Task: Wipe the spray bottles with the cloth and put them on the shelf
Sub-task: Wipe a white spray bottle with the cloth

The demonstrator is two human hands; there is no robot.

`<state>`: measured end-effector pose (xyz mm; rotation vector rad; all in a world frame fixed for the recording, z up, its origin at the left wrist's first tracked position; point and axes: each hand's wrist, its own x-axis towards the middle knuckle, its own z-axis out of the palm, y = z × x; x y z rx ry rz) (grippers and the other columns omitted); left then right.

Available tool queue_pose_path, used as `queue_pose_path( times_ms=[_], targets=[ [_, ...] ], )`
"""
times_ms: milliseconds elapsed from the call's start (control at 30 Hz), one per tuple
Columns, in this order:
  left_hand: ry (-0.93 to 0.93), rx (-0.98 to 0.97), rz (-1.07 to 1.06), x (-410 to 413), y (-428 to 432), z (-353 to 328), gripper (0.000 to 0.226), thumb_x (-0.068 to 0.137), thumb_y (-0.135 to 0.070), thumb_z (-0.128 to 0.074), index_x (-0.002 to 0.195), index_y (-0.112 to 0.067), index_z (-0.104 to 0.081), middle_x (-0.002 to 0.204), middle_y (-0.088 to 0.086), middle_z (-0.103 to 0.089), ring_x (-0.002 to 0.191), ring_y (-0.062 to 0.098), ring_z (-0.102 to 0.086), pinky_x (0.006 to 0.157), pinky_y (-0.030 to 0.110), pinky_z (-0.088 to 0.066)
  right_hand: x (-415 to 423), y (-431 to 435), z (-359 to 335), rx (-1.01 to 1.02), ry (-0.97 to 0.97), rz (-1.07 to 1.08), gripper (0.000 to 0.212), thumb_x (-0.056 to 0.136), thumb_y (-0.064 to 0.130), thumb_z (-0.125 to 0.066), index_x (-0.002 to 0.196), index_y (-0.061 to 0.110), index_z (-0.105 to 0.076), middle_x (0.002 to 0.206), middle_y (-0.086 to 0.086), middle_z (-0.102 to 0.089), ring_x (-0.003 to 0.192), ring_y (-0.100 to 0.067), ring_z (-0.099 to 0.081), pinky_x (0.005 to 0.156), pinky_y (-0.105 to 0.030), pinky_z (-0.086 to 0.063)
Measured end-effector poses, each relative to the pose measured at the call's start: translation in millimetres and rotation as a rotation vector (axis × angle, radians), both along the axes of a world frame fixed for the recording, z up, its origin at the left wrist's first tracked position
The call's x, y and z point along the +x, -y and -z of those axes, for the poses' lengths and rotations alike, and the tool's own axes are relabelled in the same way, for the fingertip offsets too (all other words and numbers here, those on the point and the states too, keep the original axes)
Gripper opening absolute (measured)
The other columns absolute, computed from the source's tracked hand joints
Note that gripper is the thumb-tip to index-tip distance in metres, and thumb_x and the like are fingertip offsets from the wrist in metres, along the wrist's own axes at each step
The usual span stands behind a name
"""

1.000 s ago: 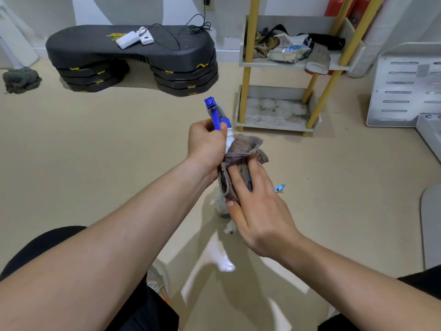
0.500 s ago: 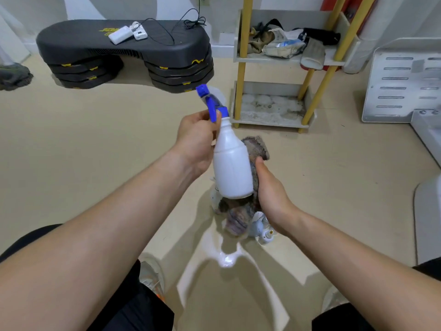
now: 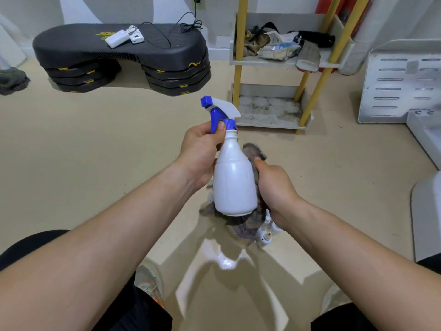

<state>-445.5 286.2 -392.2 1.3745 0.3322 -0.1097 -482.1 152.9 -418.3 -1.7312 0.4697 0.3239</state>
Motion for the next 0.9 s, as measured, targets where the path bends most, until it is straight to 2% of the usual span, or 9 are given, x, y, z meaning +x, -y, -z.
queue_pose_path(
  times_ms=[133,233,333,467,533,600,667,800,900],
  targets=[
    [0.017,-0.063,0.012,-3,8,-3,0.018,0.101,-0.016,-0.059,0.097,-0.005,-0.072,0.089,0.012,-0.067,0.076,0.022,-0.061,0.071,0.035,-0.054,-5,-8,-7,-0.145,0.435,0.076,0.038,0.108,0.036,-0.038,0.082,0.019,-0.061,0.073,0.007,-0.060,0.070,-0.017,-0.052,0.067,-0.032,-0.036],
    [0.044,-0.087,0.027,-9,21,-4,0.015,0.093,0.006,-0.059,0.090,-0.001,-0.072,0.071,0.009,-0.066,0.058,0.017,-0.062,0.055,0.024,-0.053,-7,-11,-17,-0.248,0.649,-0.098,0.046,0.104,0.039,-0.030,0.139,0.022,-0.056,0.120,0.005,-0.069,0.107,-0.012,-0.061,0.083,-0.028,-0.044],
    [0.041,-0.089,-0.041,-6,21,-4,0.022,0.085,0.016,-0.059,0.082,-0.001,-0.073,0.068,0.012,-0.068,0.055,0.021,-0.063,0.055,0.027,-0.054,-14,-13,-11,-0.428,0.615,-0.257,0.061,0.098,0.040,-0.024,0.155,0.022,-0.038,0.148,-0.002,-0.054,0.130,-0.022,-0.052,0.098,-0.032,-0.043],
    [0.022,-0.056,-0.111,1,13,0,0.028,0.080,0.021,-0.056,0.080,0.000,-0.074,0.068,0.013,-0.069,0.061,0.025,-0.063,0.060,0.030,-0.056,-29,-20,-2,-0.502,0.611,-0.394,0.063,0.100,0.039,-0.021,0.160,0.021,-0.025,0.166,0.004,-0.027,0.150,-0.008,-0.025,0.120,-0.028,-0.025],
    [0.016,-0.075,-0.070,-5,19,0,0.021,0.082,0.017,-0.062,0.086,0.000,-0.075,0.068,0.011,-0.068,0.058,0.022,-0.061,0.057,0.026,-0.055,-22,-15,-4,-0.470,0.579,-0.314,0.058,0.103,0.033,-0.027,0.160,0.025,-0.022,0.153,-0.003,-0.048,0.135,-0.020,-0.047,0.102,-0.030,-0.040],
    [0.019,-0.077,-0.029,-9,27,1,0.017,0.084,0.012,-0.067,0.093,0.001,-0.076,0.070,0.011,-0.068,0.057,0.018,-0.061,0.057,0.025,-0.055,-9,-9,-4,-0.406,0.484,-0.225,0.050,0.104,0.024,-0.034,0.153,0.028,-0.032,0.116,-0.009,-0.067,0.106,-0.035,-0.059,0.076,-0.037,-0.041],
    [0.008,-0.056,-0.050,-8,28,3,0.013,0.088,0.005,-0.068,0.096,0.001,-0.077,0.074,0.012,-0.070,0.060,0.020,-0.062,0.059,0.026,-0.056,-8,-10,-7,-0.410,0.442,-0.259,0.038,0.104,0.021,-0.035,0.141,0.022,-0.044,0.102,-0.010,-0.066,0.097,-0.038,-0.060,0.073,-0.040,-0.041],
    [-0.021,-0.006,-0.163,6,9,3,0.013,0.095,-0.011,-0.067,0.088,-0.005,-0.076,0.075,0.010,-0.068,0.062,0.023,-0.060,0.060,0.027,-0.054,-34,-22,-3,-0.782,0.631,-0.502,0.050,0.101,0.030,-0.026,0.141,0.011,-0.050,0.138,-0.014,-0.055,0.127,-0.031,-0.050,0.104,-0.032,-0.034],
    [-0.006,-0.034,-0.113,8,8,4,0.012,0.096,-0.011,-0.066,0.094,-0.004,-0.076,0.081,0.011,-0.070,0.071,0.023,-0.063,0.071,0.030,-0.056,-30,-21,1,-0.689,0.585,-0.497,0.047,0.100,0.033,-0.030,0.140,0.016,-0.048,0.150,-0.010,-0.045,0.139,-0.029,-0.038,0.112,-0.035,-0.032]
  ],
)
